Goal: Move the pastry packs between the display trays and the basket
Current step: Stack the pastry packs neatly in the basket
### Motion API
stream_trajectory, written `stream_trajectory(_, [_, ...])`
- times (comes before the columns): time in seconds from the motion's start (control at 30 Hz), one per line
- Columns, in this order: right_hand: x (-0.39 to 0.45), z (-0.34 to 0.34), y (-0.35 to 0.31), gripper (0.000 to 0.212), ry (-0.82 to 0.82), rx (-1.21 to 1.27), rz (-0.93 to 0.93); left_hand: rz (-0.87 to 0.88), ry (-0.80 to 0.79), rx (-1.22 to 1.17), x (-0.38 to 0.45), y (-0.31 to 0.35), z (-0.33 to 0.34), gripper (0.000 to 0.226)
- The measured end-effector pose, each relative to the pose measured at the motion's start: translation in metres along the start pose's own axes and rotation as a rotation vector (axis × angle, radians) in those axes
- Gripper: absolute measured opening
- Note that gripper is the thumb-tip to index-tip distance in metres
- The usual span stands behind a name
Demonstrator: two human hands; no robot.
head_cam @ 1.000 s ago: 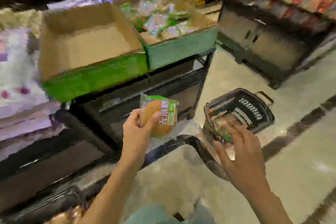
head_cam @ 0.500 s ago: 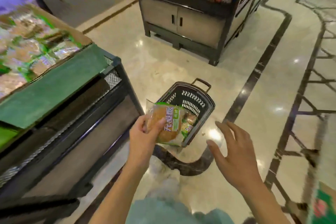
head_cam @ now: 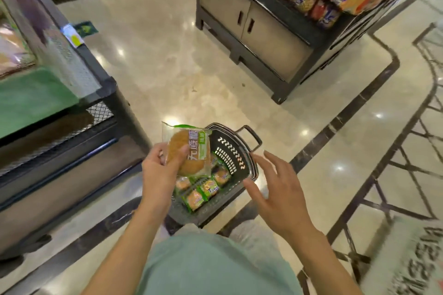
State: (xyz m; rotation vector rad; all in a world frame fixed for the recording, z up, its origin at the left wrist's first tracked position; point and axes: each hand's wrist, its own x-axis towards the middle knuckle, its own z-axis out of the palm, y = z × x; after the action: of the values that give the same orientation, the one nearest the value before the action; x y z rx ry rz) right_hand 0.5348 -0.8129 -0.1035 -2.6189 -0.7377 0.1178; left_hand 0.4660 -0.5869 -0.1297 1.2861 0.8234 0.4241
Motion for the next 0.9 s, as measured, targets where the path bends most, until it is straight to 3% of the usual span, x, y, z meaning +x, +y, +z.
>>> stream_trajectory(0.2, [0.074, 0.001, 0.104, 0.059, -0.114, 0.038, -0.009, -0.047, 0.065, 0.044, 0.057, -0.012, 0.088, 0.022])
stream_trajectory(0.3, [0.134, 0.009, 0.16, 0.058, -0.234, 0.071, -0.096, -0.123, 0.201, 0.065, 0.075, -0.029, 0.122, 0.035])
stream_trajectory(0.4, [0.193, 0.02, 0.196, 0.059, -0.396, 0.098, -0.207, -0.192, 0.422, 0.019, 0.078, -0.042, 0.151, 0.021])
stream_trajectory(0.63, [0.277, 0.085, 0.192, 0.063, -0.645, 0.106, -0.503, -0.336, 0.789, 0.001, 0.054, -0.081, 0.155, 0.022])
stream_trajectory(0.73, [0.289, 0.13, 0.185, 0.059, -0.677, 0.093, -0.591, -0.406, 0.901, -0.018, 0.054, -0.121, 0.143, 0.023])
stream_trajectory(0.8, [0.294, 0.173, 0.183, 0.058, -0.686, 0.073, -0.65, -0.454, 0.93, -0.019, 0.064, -0.159, 0.135, 0.02])
stream_trajectory(0.9, [0.298, 0.259, 0.187, 0.065, -0.704, 0.007, -0.722, -0.517, 0.836, -0.007, 0.095, -0.237, 0.121, 0.019])
